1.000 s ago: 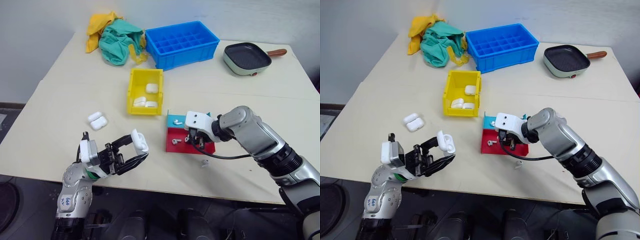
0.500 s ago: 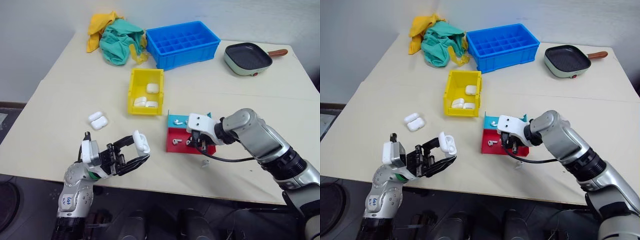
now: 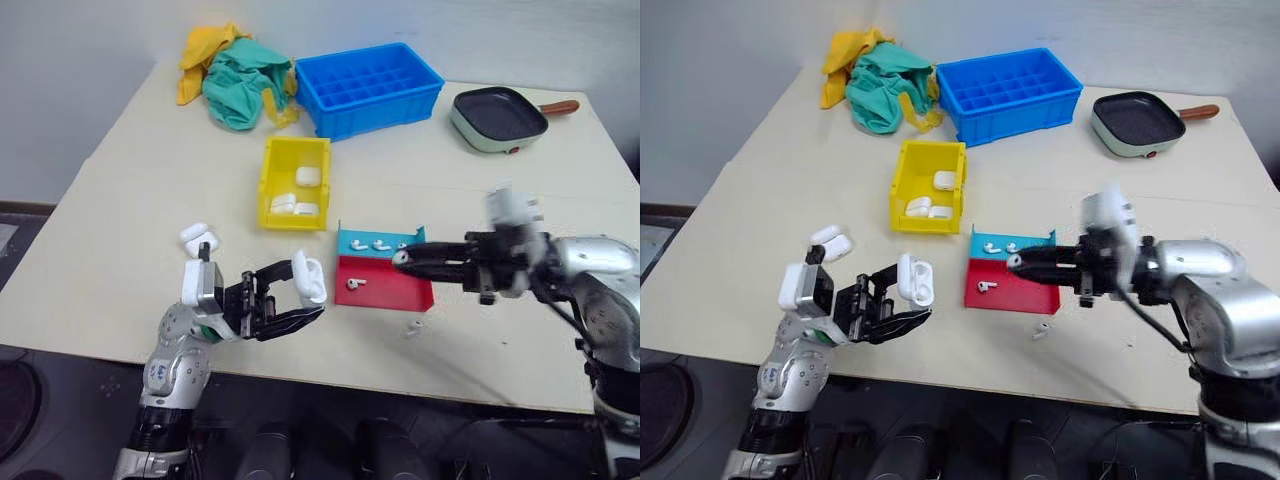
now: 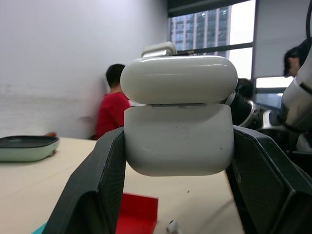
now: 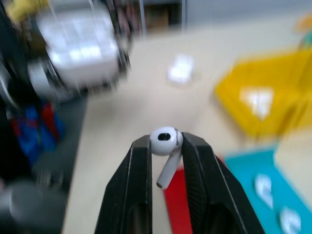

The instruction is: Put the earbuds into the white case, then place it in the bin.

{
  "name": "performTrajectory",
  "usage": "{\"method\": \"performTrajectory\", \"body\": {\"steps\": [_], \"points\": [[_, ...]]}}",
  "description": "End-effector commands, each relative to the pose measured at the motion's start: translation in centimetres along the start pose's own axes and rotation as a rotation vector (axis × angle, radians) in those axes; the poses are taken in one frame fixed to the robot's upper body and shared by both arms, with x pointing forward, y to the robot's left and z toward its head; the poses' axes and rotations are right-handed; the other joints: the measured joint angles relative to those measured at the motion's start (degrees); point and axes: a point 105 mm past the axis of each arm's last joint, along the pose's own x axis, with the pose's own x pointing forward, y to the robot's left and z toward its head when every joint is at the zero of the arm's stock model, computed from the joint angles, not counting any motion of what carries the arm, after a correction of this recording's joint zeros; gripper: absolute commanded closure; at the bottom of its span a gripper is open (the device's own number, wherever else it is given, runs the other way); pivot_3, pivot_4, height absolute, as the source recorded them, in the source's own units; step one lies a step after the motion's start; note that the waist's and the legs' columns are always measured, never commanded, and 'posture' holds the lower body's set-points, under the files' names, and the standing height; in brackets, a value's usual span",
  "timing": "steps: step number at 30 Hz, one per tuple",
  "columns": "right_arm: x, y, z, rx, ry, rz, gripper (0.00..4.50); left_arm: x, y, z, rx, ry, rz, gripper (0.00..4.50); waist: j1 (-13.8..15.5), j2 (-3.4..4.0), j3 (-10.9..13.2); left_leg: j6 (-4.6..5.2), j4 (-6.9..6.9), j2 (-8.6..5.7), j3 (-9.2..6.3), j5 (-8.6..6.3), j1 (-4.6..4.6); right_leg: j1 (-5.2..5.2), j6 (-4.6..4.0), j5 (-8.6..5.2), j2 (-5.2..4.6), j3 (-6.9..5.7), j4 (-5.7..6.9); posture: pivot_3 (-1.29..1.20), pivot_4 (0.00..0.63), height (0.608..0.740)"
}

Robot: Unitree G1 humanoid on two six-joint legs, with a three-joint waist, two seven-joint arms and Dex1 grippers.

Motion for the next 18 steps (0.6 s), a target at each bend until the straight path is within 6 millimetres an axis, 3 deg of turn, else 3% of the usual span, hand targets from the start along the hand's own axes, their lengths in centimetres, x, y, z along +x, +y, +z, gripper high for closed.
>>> {"method": "performTrajectory", "body": {"steps": [1, 9, 18], "points": [[0.1, 1.3, 3.1, -0.098, -0.236, -0.063, 4.05, 1.2, 0.1, 1.1, -0.02, -0.089, -0.071, 1.72, -0.23, 0.01, -0.01, -0.01, 0.0, 0.0, 0.03, 0.0, 0.01, -0.02, 0.0, 0.0, 0.04, 0.03, 0.03, 0.0, 0.15, 0.74], [4.0, 5.0, 3.9, -0.315, -0.463, 0.016, 4.05, 3.4, 0.8, 3.4, -0.078, -0.191, -0.126, 1.72, -0.93, 0.02, -0.01, -0.12, -0.05, 0.05, 0.06, 0.08, 0.04, -0.12, 0.0, 0.0, 0.2, 0.26, 0.12, 0.0, 0.15, 0.74], [6.8, 6.1, 4.3, -0.317, -0.549, 0.093, 4.05, 3.4, -0.1, 2.9, -0.112, -0.158, -0.157, 1.72, -0.82, 0.02, -0.01, -0.11, -0.03, 0.02, 0.02, 0.09, 0.04, -0.12, -0.01, 0.0, 0.19, 0.27, 0.16, 0.0, 0.15, 0.74]]}}
